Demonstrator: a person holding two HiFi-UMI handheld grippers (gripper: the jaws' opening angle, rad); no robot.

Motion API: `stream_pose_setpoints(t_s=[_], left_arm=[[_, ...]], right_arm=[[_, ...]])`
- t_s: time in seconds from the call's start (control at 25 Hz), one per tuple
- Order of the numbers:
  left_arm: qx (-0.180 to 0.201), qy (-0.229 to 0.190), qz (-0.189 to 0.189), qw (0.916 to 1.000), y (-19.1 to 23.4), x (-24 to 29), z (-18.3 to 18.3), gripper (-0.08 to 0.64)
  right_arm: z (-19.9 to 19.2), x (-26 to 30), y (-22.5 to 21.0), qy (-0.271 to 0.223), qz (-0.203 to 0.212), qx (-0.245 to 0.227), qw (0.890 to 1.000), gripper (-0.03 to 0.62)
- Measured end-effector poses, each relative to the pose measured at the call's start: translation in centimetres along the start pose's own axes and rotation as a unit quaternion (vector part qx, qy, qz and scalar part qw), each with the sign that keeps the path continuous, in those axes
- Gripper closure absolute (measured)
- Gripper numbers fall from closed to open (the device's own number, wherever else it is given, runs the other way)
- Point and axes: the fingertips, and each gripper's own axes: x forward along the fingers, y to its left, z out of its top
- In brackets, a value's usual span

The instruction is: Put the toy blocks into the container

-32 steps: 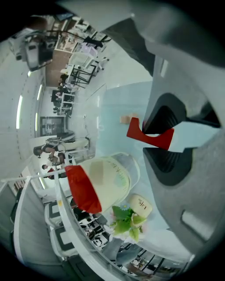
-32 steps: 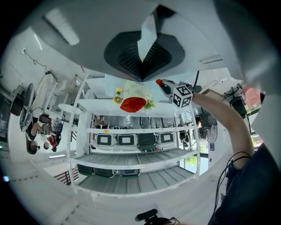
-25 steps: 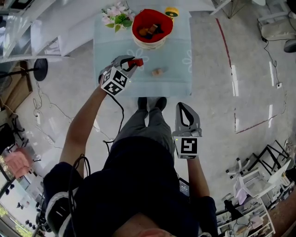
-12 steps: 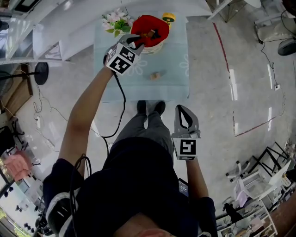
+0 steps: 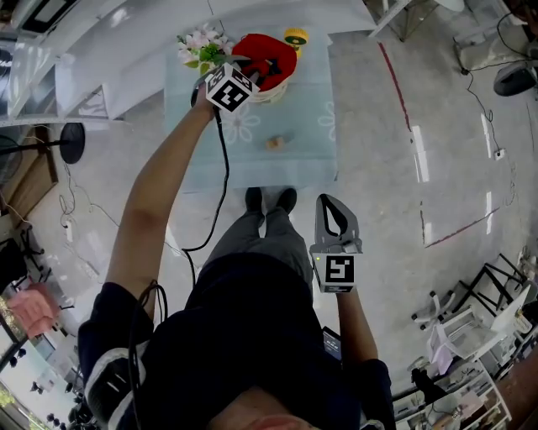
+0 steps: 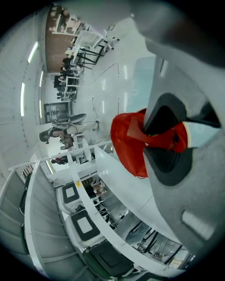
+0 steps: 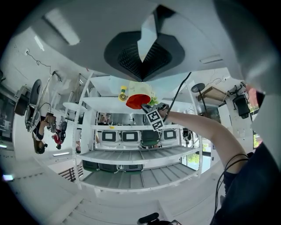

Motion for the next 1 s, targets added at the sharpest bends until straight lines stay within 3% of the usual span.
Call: stream_pose_setpoints(t_s=[0.4, 0.72, 0.96, 1.0], left_arm=[[0.016, 0.051, -0.001, 0.9986, 0.6, 3.0, -0.9, 0.458], [0.022, 0.046, 0.010, 0.9986, 1.1, 4.1, -0.8, 0.434], [0.029, 0.021, 0.026, 0.9990, 1.1, 4.0, -0.4, 0.249], [0.033, 0.016, 0.033, 0.9987, 1.2, 3.9, -0.4, 0.249]], right_arm=[[-0.4, -0.4, -0.9, 0.005, -0.007, 0.002, 1.000, 0.595], [-1.0, -0.5, -1.2, 0.014, -0.007, 0.005, 1.000, 0.595], [-1.5, -0.5, -1.4, 0.013, -0.013, 0.010, 1.000, 0.595], [-1.4, -0.5, -1.4, 0.012, -0.013, 0.008, 1.000, 0.595]])
